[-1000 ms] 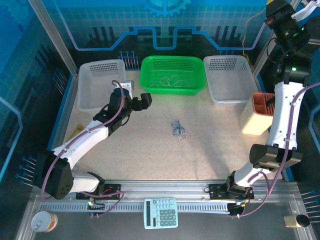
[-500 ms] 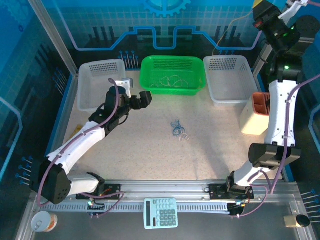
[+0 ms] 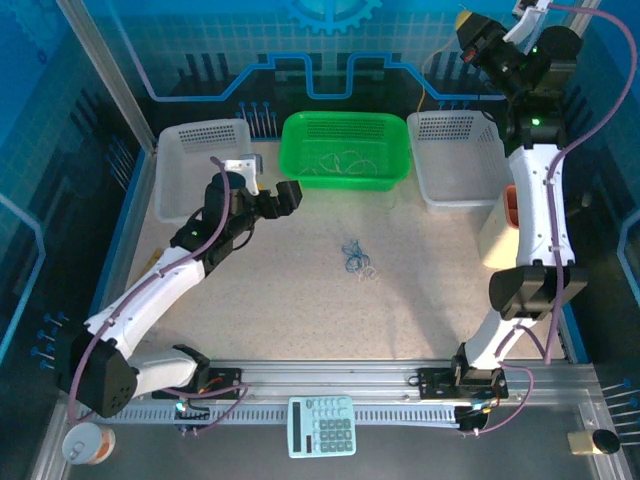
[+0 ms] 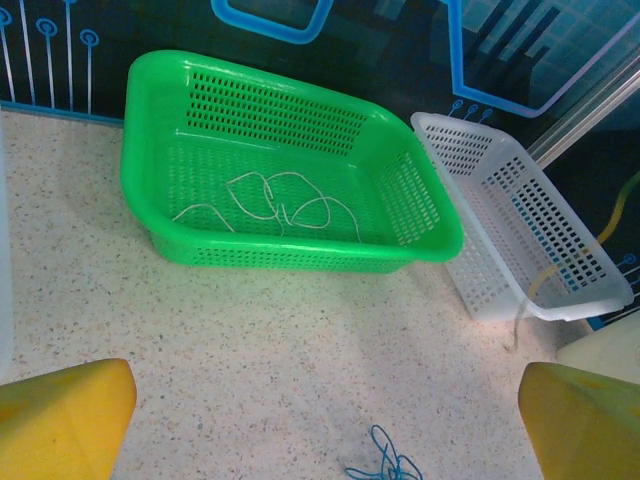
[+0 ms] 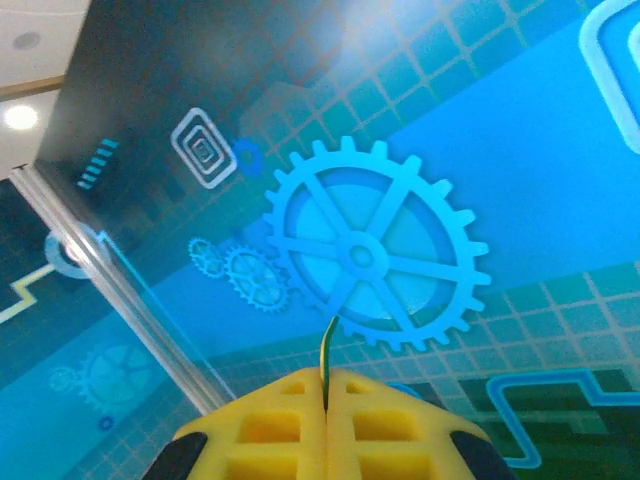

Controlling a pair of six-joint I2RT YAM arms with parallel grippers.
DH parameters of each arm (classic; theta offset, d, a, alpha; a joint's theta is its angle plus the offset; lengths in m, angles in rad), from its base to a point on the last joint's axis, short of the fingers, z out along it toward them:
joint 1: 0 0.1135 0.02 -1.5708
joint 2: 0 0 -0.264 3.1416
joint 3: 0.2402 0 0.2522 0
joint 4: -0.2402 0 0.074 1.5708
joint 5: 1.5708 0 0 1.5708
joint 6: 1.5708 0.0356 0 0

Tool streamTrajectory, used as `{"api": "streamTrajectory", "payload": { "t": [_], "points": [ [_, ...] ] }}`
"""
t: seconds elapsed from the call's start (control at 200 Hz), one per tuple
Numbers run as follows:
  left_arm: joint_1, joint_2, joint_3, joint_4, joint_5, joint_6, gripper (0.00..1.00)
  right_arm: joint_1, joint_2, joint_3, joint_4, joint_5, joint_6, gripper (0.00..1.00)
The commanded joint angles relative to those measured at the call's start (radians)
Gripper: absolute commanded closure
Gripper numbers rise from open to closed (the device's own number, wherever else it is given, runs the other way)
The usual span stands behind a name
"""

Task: Untangle the cables

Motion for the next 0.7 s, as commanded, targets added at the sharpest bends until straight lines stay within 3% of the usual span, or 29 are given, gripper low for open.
{"api": "streamTrajectory", "payload": {
  "t": [0.0, 0.24, 0.53, 0.695],
  "points": [
    [0.005, -0.03, 0.04, -0.017, 0.027, -0.005, 0.01, -0.008, 0.055, 0.1, -0.04, 0.047, -0.054, 1.0],
    [0.006, -0.05, 0.049, -0.039, 0.035, 0.0, 0.01, -0.049, 0.137, 0.241, -0.165, 0.145, -0.175, 1.0],
    [0.005, -0.098, 0.027, -0.039, 0.059, -0.02, 0.01, -0.042, 0.058, 0.021, -0.144, 0.344, -0.358, 1.0],
    [0.005, -0.127, 0.014, -0.046, 0.055, -0.024, 0.01, 0.002, 0.044, 0.013, -0.178, 0.477, -0.43, 1.0]
  ]
}}
